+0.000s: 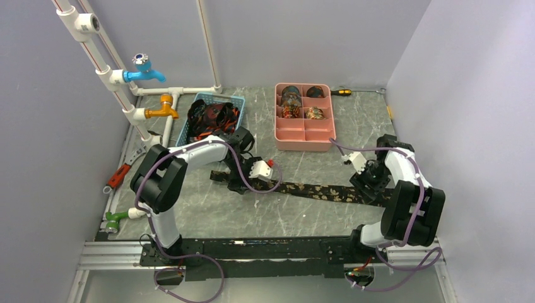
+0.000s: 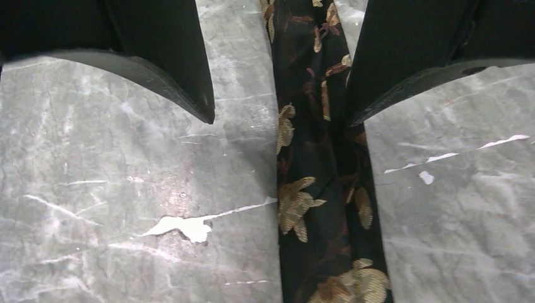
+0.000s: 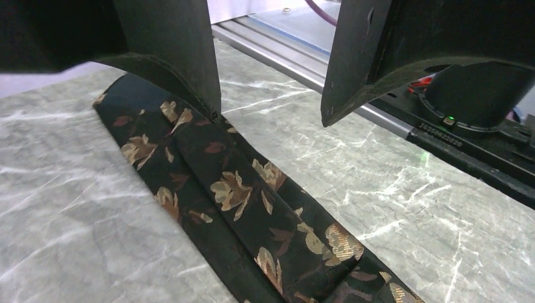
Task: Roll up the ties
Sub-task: Flatten out the tie at the center of the board, then roll the tie at the center of the board.
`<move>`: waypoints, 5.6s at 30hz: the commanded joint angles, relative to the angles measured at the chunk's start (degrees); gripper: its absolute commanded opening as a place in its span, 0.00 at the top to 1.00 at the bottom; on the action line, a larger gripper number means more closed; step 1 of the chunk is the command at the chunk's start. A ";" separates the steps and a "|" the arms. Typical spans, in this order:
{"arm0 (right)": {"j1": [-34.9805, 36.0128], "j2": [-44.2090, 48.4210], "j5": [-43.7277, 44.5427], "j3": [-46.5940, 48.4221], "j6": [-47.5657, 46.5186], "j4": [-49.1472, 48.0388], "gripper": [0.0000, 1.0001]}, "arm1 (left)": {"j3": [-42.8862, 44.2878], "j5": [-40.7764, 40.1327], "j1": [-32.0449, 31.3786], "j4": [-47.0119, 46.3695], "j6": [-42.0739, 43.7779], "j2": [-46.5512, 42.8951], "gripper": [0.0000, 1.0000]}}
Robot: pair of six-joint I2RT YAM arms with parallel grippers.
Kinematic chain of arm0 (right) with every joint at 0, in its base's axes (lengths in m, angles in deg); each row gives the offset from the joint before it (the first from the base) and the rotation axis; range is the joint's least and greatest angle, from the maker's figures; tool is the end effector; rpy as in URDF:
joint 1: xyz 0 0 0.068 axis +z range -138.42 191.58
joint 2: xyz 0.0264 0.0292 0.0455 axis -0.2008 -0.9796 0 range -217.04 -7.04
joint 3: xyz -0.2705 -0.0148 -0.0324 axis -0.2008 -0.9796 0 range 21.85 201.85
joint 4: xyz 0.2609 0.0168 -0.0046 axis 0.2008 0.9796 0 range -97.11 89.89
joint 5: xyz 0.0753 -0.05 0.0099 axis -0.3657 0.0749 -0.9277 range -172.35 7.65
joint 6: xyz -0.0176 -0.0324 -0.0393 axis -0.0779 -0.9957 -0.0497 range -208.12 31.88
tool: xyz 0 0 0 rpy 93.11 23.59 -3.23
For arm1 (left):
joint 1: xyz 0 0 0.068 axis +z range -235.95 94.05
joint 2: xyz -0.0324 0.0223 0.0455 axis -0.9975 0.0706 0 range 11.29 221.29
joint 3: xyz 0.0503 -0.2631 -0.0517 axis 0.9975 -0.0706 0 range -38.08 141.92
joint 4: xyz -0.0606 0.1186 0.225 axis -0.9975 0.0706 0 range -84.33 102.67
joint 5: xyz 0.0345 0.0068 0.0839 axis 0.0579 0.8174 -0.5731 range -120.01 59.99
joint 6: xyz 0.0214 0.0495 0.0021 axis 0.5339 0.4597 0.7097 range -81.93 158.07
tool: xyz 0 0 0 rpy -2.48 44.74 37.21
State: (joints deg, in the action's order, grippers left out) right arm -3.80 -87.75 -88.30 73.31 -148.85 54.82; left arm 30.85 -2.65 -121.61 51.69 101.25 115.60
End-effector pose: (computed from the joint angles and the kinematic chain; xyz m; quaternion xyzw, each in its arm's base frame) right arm 0.2114 -0.0543 0.1973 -0.3845 0.9216 0.0472 0.0240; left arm 0.2631 -0.2089 0.1718 0.7474 0.6168 -0.2117 0.1268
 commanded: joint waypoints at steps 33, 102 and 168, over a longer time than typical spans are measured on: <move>-15.21 -27.89 16.61 12.74 -4.30 -20.36 0.64 | -9.23 7.15 6.60 -24.92 -23.26 -31.87 0.01; -14.86 2.59 -37.03 36.05 21.96 0.30 0.00 | -14.60 7.22 -1.63 -28.03 -33.99 -32.79 0.01; 20.73 -23.19 -54.92 -6.94 70.76 -38.75 0.34 | -29.48 28.59 1.01 -93.59 -114.59 11.62 0.01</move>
State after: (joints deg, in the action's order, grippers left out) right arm 17.71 -108.05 -146.29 64.92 -71.74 12.75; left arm 2.48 27.88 -122.35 -44.55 -18.44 124.52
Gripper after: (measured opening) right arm 0.680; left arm 0.994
